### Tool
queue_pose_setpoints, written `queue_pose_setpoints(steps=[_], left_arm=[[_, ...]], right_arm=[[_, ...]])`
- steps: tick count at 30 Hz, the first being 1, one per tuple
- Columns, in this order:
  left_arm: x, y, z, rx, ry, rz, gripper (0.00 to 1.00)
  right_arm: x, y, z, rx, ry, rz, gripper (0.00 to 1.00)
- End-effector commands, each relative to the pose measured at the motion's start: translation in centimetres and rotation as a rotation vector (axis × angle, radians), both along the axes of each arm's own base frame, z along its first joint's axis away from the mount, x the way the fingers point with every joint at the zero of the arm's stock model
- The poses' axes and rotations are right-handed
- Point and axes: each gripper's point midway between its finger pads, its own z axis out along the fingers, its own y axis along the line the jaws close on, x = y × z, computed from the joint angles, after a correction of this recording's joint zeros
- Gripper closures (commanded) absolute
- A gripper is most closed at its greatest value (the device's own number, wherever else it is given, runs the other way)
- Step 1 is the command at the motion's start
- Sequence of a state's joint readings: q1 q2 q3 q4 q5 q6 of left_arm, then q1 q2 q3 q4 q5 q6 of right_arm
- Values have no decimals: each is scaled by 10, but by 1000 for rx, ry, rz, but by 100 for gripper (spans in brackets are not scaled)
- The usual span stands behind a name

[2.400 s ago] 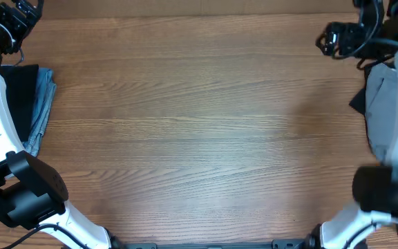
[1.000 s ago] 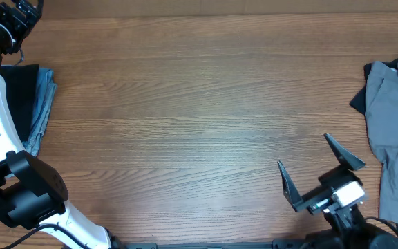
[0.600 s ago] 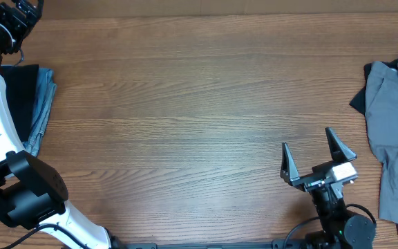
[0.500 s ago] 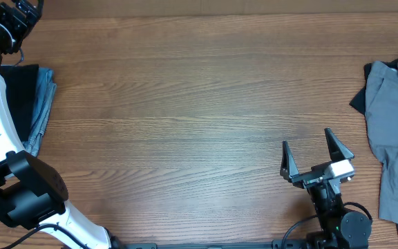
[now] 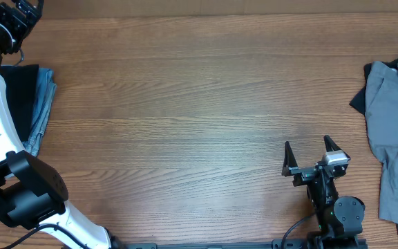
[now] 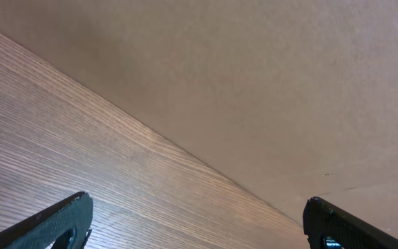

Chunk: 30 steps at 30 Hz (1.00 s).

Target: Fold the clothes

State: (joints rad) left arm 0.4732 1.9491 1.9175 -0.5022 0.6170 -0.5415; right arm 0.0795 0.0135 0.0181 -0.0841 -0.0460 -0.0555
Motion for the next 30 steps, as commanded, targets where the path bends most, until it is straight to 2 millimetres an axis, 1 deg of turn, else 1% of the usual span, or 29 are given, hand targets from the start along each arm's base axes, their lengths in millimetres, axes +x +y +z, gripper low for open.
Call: queue_pose_setpoints(steps=[1,18,19,20,21,22,23,24,25,26,27,28,29,30], left_arm=[[1,3,-6,-4,10,2,0],[1,3,-6,-2,8,2,0],[2,4,-14,-7,27,8,0],[-1,4,-22,-6,67,32,0],[-7,5,-22,-1,94,55,0],[-28,3,-19,26,173,123,0],[-49,-3,-10,55,224,166,0],[-69,-13,3,88,259,195,0],[-92,-32,24,127,268,207,0],[-113,-57,53,161,228,187,0],[-123,-71,69,171,191,168,0],[-144,-97,105,193,94,130,0],[-159,-116,127,204,33,99,0],[-173,-130,143,212,-17,73,0]], right_arm=[[0,-3,-2,4,-1,-15,0],[0,-3,-2,4,-1,-15,0],[0,-3,-2,4,-1,-16,0],[0,-3,-2,4,-1,-15,0],[0,-3,-2,4,-1,-15,0],[0,-3,-2,4,-1,-15,0],[0,-3,-2,4,-1,-15,0],[0,-3,-2,4,-1,-15,0],[0,-3,-2,4,-1,-15,0],[0,-3,-2,4,-1,-15,0],[0,-3,-2,4,-1,-15,0],[0,-3,-2,4,-1,-15,0],[0,-3,-2,4,-1,-15,0],[0,-3,-2,4,-1,-16,0]])
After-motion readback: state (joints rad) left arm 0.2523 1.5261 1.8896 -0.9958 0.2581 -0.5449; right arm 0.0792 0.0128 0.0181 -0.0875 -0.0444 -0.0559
